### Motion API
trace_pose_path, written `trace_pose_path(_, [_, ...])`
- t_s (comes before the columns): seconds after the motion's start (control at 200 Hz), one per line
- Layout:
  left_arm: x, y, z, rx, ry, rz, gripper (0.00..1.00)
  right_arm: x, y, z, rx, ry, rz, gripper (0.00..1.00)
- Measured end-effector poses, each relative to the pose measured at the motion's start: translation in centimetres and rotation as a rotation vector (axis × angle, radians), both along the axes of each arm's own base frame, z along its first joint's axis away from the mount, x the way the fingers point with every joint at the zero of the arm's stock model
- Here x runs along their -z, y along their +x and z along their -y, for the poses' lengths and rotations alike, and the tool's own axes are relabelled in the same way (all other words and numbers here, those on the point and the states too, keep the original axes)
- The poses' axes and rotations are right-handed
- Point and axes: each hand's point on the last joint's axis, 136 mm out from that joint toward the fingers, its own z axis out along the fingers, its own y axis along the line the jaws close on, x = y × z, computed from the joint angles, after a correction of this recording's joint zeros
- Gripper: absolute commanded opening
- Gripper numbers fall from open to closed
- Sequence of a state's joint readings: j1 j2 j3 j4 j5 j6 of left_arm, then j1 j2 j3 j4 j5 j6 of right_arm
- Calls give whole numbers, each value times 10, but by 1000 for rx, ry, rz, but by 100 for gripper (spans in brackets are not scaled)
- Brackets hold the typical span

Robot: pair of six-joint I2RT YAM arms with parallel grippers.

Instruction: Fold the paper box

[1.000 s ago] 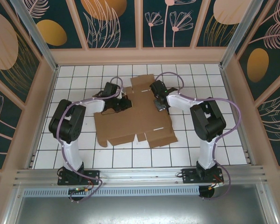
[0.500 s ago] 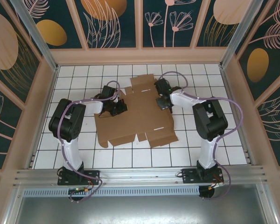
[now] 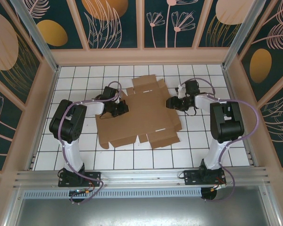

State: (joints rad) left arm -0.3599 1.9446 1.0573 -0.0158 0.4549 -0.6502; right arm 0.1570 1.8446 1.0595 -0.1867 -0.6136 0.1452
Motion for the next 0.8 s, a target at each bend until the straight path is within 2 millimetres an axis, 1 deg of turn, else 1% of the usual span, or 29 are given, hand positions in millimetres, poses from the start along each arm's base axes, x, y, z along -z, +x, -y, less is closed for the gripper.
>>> trace_pose_path(0.1, [0,0,0,3,1,1,0,2,-3,-5,-11,101,-25,54])
trace_pose_path(0.195, [0,0,0,5,3,2,0,11,-7,-4,-2,149,-66,53])
trace_pose_path(0.36, [0,1,1,10,1,2,0,9,-6,-2,5,225,-72,52])
trace_pose_path(0.465, [1,2,2,12,-3,2,0,7,-7,-8,-10,297,-81,50])
trace_pose_path(0.545, [0,2,2,12,-4,2,0,6,-9,-13,-25,339,-85,44])
trace_pose_path(0.63, [0,2,3,14,-7,5,0,9,-15,-16,-22,358,-112,35])
trace_pose_path(0.726, [-1,3,3,16,-14,6,0,12,-18,-13,-1,327,-129,26])
trace_pose_path(0.801, [-1,2,6,23,-24,9,0,10,-18,-9,19,270,-125,20])
